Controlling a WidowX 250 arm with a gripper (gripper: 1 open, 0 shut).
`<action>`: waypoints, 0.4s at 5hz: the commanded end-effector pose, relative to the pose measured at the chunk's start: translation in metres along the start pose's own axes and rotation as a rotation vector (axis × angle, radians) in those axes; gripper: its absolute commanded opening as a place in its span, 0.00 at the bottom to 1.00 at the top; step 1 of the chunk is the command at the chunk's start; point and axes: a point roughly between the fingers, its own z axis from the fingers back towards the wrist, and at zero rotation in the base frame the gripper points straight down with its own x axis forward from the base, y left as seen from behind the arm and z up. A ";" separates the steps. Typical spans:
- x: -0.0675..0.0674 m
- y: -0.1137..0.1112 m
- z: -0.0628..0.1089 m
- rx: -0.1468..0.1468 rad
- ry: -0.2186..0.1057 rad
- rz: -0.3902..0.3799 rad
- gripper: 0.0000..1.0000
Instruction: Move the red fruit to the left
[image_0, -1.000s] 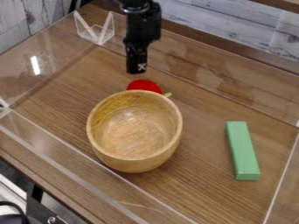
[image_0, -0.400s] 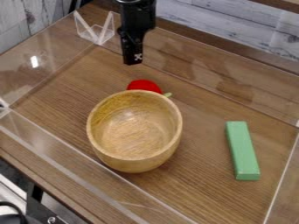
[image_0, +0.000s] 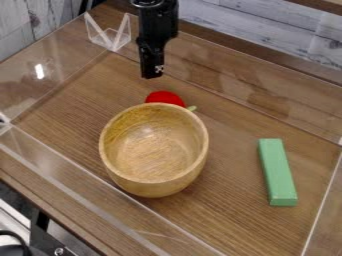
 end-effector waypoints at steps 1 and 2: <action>0.005 0.011 0.039 0.093 -0.061 -0.030 0.00; 0.004 0.013 0.043 0.103 -0.070 -0.010 0.00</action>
